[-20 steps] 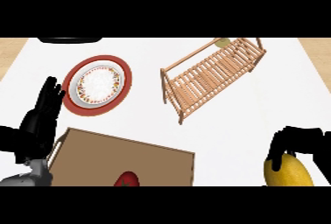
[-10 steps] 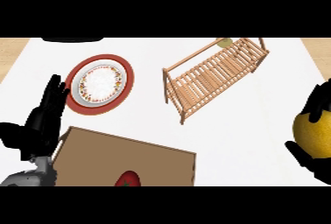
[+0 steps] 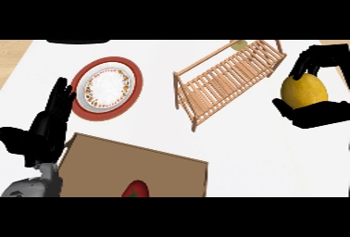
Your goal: Pick the lemon from the placemat and place it in the tiered shelf
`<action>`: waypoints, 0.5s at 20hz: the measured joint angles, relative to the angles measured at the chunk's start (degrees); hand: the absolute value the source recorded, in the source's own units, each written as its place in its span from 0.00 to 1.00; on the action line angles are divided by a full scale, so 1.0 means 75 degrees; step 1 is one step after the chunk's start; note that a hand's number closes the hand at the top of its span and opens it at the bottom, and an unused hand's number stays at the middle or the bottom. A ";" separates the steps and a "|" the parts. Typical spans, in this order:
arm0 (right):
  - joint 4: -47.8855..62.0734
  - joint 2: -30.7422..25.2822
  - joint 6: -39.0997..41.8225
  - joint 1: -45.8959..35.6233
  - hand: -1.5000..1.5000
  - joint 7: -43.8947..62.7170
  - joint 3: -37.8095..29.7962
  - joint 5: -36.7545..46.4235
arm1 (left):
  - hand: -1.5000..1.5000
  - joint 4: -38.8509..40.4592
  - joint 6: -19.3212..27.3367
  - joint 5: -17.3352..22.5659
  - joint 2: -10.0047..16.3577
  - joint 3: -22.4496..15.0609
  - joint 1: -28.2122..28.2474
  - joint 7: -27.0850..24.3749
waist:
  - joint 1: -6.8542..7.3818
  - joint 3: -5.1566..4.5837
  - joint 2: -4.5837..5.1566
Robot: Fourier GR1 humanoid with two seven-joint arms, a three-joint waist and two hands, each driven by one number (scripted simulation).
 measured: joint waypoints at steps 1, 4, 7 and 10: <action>0.0270 0.0063 -0.0204 -0.0076 1.00 -0.0133 0.0091 0.0160 | 0.50 -0.0068 0.0005 -0.0031 -0.0020 -0.0024 0.0061 0.0023 | 0.0003 0.0000 -0.0001; 0.1063 0.0195 -0.0749 -0.0384 1.00 -0.0570 0.0226 0.0456 | 0.50 -0.0195 -0.0027 -0.0060 -0.0005 0.0005 0.0099 0.0106 | 0.0006 0.0000 -0.0001; 0.1928 0.0258 -0.1242 -0.0685 1.00 -0.1077 0.0245 0.0645 | 0.50 -0.0164 -0.0010 -0.0105 -0.0034 0.0032 0.0009 0.0171 | 0.0003 0.0001 -0.0001; 0.2665 0.0370 -0.1712 -0.1055 1.00 -0.1415 0.0281 0.0801 | 0.50 -0.0157 -0.0082 -0.0048 0.0007 0.0131 -0.0071 0.0233 | 0.0005 0.0001 0.0001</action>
